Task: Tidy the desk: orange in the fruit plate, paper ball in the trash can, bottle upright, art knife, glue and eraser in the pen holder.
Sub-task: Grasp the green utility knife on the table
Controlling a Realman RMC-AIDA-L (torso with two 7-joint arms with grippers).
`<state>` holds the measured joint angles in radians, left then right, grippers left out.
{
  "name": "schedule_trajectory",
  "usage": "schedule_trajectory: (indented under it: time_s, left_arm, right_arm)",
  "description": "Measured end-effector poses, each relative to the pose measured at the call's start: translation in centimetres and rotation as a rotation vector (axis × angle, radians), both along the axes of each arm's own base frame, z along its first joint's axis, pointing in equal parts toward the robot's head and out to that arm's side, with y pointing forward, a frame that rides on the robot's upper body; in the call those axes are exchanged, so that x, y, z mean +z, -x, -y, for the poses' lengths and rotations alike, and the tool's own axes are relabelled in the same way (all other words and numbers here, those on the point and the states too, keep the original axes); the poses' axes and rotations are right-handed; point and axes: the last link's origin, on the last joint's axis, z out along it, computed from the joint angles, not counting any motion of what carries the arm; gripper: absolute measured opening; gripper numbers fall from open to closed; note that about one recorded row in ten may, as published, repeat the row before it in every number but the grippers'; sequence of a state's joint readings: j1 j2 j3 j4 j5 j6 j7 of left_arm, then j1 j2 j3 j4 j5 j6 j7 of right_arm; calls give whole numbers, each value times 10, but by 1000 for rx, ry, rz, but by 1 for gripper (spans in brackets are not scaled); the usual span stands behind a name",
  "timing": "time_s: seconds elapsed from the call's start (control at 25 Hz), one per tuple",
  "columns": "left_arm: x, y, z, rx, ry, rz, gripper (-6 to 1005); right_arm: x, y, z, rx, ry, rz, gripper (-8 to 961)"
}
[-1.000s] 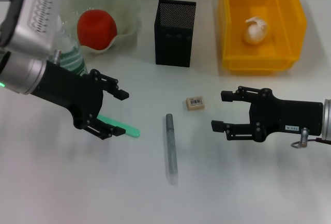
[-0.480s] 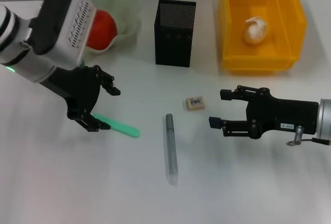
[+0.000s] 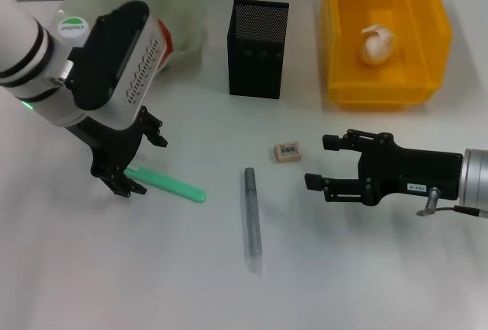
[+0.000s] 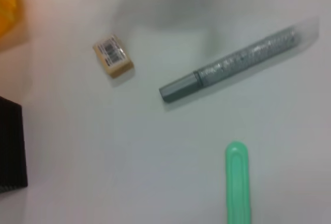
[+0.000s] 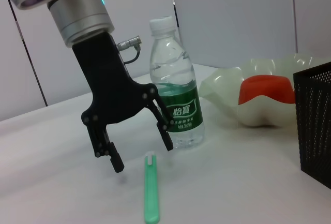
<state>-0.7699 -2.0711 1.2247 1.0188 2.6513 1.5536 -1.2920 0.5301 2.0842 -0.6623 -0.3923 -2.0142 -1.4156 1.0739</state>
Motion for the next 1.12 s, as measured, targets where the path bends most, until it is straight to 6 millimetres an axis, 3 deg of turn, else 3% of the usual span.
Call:
schedule_trajectory:
  time_s: [0.2,0.52,0.72,1.12]
  left_arm:
    - [-3,-2,-3,-58,1,-54,772]
    - [-9,-3,-4,-88,18,-106,605]
    - [-11,-3,-3,-86,21,-136,406]
    - [-20,-1,-2,-91,32,-162,409]
  right_arm:
    - [-1,0,0,-4,-3,1,823]
    - [-1,-1,0,-7,-4,1,823]
    - [-2,-1,0,1,-8,6,823]
    - [-3,-1,2,0,-2,4,823]
